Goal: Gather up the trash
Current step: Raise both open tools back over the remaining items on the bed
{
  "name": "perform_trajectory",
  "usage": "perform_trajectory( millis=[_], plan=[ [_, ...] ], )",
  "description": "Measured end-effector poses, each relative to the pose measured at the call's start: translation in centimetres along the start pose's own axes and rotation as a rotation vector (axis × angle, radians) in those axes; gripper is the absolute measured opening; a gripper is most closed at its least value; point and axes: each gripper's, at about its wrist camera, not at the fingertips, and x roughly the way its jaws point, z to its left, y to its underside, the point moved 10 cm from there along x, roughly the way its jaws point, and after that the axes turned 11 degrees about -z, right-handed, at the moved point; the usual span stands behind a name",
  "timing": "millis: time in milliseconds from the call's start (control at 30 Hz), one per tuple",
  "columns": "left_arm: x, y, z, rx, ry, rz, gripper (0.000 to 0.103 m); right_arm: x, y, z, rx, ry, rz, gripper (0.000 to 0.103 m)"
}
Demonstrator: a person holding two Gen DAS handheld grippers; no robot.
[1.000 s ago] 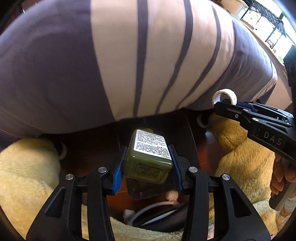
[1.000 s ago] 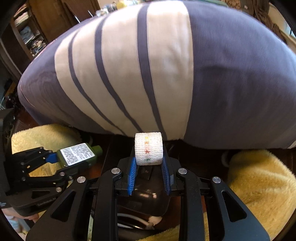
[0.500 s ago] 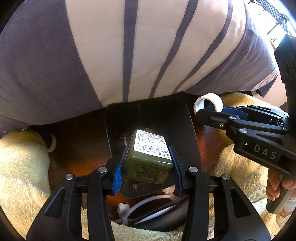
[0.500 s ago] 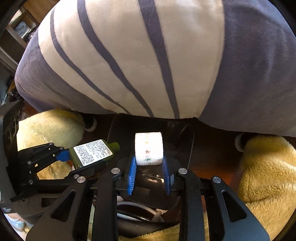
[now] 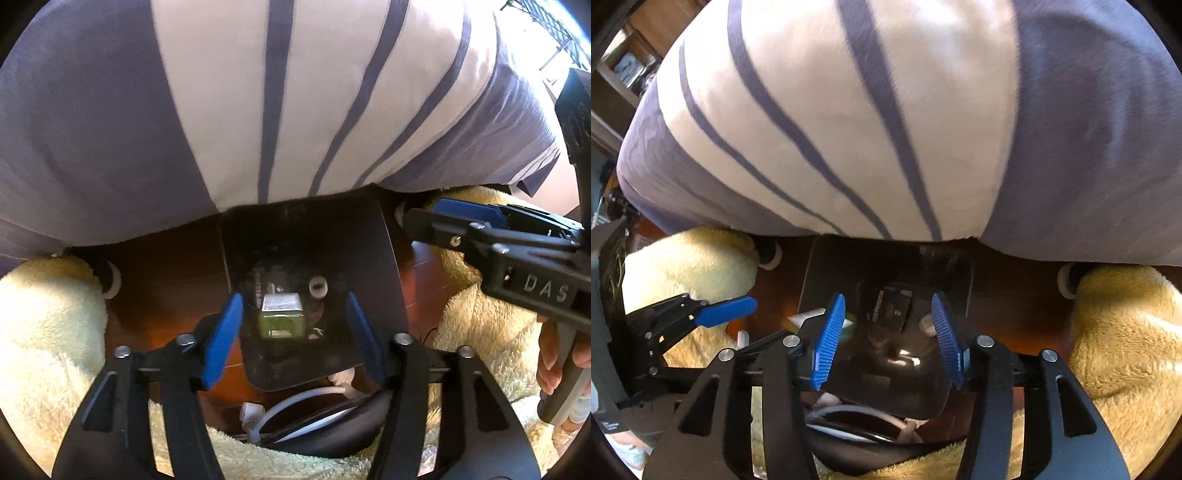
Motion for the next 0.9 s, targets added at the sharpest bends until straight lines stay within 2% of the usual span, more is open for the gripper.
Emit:
perform_trajectory(
  millis=[67, 200, 267, 500, 633, 900],
  plan=[
    [-0.8, -0.5, 0.1, 0.005, -0.009, -0.022, 0.069, -0.8, -0.6, -0.4, -0.004, 0.023, -0.029, 0.068],
    [-2.5, -1.7, 0.4, 0.005, -0.027, -0.073, 0.083, -2.5, -1.9, -1.0, -0.018, 0.069, -0.090, 0.084],
    [-3.6, -2.3, 0.6, 0.010, -0.040, -0.099, 0.086, -3.5, -2.5, -1.1, -0.022, 0.081, -0.129, 0.091],
    [-7.3, -5.0, 1.5, 0.032, -0.092, -0.202, 0.088, -7.1, -5.0, -1.0, -0.031, 0.082, -0.252, 0.093],
    [-10.0, -7.0, 2.3, 0.034, -0.106, -0.276, 0.088, -9.8, -7.4, -0.8, 0.005, 0.032, -0.336, 0.094],
    [-14.0, -12.3, 3.8, 0.067, -0.147, -0.395, 0.088, -13.2, -11.9, -1.1, -0.047, 0.086, -0.432, 0.094]
  ],
)
